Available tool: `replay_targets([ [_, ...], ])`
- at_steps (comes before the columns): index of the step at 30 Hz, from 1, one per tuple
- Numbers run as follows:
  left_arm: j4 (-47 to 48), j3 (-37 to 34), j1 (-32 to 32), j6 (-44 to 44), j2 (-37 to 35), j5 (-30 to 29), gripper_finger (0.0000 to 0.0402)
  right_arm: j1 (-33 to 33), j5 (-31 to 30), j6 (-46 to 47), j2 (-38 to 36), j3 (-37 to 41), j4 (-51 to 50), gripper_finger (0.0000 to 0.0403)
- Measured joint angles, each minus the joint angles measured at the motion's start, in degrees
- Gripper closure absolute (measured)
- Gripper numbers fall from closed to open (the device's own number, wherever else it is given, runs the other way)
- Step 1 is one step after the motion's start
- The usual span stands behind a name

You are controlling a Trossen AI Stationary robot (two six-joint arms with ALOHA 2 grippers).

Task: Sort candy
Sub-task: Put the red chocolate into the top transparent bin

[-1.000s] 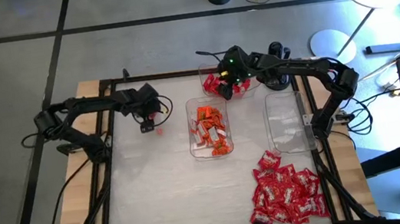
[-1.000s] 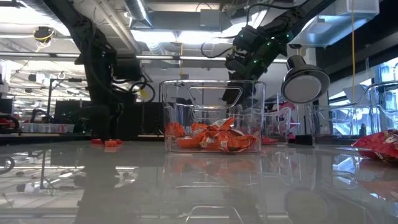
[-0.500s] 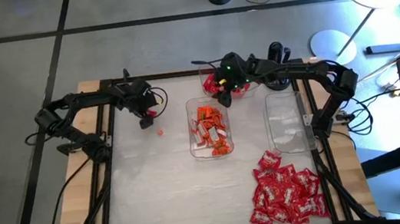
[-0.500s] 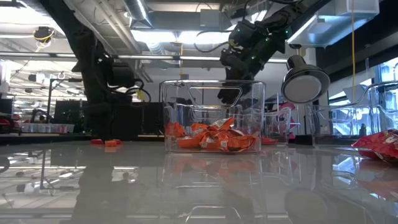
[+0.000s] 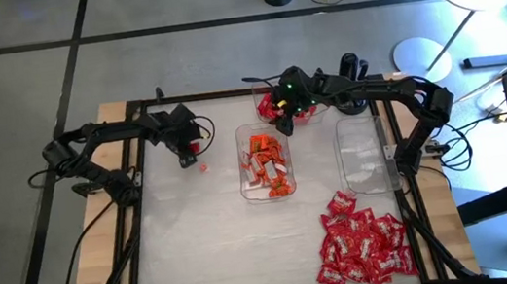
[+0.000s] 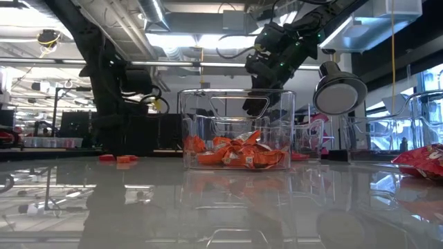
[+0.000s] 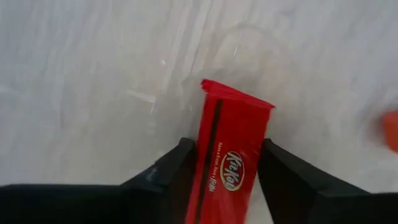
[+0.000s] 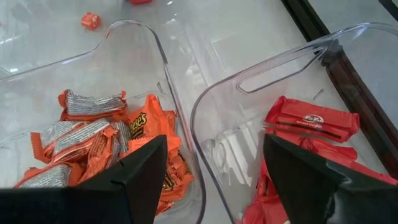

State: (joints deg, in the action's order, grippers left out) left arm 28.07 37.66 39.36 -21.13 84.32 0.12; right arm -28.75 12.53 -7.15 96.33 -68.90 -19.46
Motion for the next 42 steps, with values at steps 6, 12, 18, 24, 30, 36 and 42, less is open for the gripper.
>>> replay_targets([
  [6, 1.80, 2.20, -3.16, 10.48, -4.21, 0.45, 0.0287, 0.00, -0.01, -0.44, 0.00, 0.00, 0.51, 0.0139],
  [12, 2.28, 4.50, -7.24, 17.32, -10.04, 0.62, 0.0280, 0.39, 5.20, 2.43, -1.09, 0.00, 4.18, 0.0139],
  [18, -0.90, 6.75, -12.51, 24.63, -17.52, 5.83, 0.0277, 2.76, 11.92, 2.79, -1.60, 0.00, 9.53, 0.0139],
  [24, -11.80, 7.01, -18.31, 29.88, -23.35, 7.02, 0.0276, 7.89, 12.57, 2.81, -1.60, 0.00, 15.57, 0.0139],
  [30, -29.43, 7.03, -22.82, 32.54, -24.91, 5.34, 0.0275, 12.51, 11.41, 2.92, -0.60, -0.02, 27.02, 0.0139],
  [36, -39.88, 7.12, -26.72, 30.75, -23.81, 3.81, 0.0275, 14.33, 11.02, 8.18, 1.88, -0.04, 40.74, 0.0139],
  [42, -42.90, 7.12, -29.31, 29.06, -22.29, 0.46, 0.0275, 16.95, 8.82, 9.72, 3.06, -0.04, 47.58, 0.0139],
])
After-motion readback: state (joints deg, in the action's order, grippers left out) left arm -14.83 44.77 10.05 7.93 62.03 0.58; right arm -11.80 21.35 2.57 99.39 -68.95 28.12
